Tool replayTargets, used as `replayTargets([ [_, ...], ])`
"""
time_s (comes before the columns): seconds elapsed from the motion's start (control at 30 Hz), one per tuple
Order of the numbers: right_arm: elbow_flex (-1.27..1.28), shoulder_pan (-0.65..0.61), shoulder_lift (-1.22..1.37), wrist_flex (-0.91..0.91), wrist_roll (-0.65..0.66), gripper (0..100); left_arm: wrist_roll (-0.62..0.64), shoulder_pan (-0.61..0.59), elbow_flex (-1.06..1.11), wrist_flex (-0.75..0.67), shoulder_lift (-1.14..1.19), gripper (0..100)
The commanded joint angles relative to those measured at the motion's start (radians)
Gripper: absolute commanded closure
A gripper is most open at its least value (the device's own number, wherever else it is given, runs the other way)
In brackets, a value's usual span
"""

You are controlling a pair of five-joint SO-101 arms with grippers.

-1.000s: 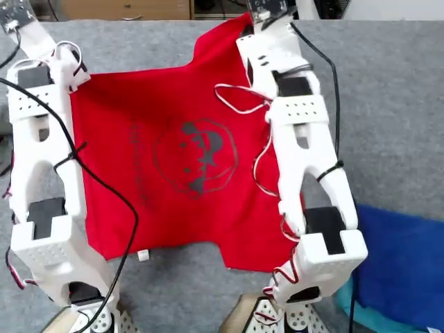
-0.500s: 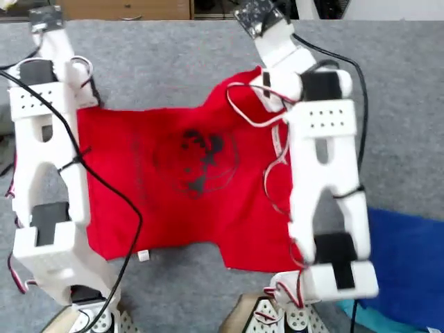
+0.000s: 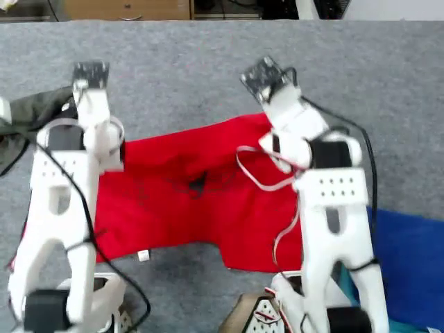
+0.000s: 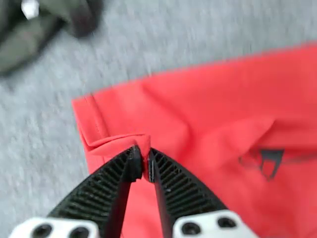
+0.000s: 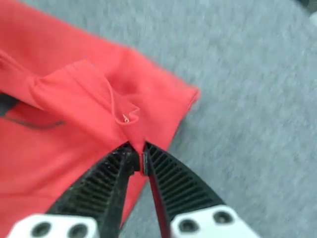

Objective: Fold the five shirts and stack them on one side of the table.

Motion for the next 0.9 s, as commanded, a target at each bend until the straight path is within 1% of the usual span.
replayTargets([
  [0.0,0.145,0.054,-0.128,-0.029,0.009,99.5,-0.009,0.015,0.167,-0.021,-0.137,98],
  [0.13,0.240,0.061,-0.236,0.061,0.009,99.5,-0.009,-0.014,0.292,-0.077,-0.154,98],
  [0.3,0.317,0.039,-0.377,0.178,0.008,99.5,-0.015,-0.083,0.333,-0.074,-0.156,98],
  [0.37,0.348,0.038,-0.430,0.222,0.005,99.5,-0.015,-0.094,0.341,-0.060,-0.162,98],
  [0.53,0.426,0.038,-0.565,0.353,0.008,99.5,-0.017,-0.040,0.362,0.021,-0.163,98],
  [0.67,0.444,0.076,-0.664,0.371,0.014,99.5,-0.017,-0.031,0.388,0.032,-0.165,98],
  [0.87,0.449,0.128,-0.693,0.423,0.152,99.5,-0.066,-0.026,0.396,0.078,-0.165,98],
])
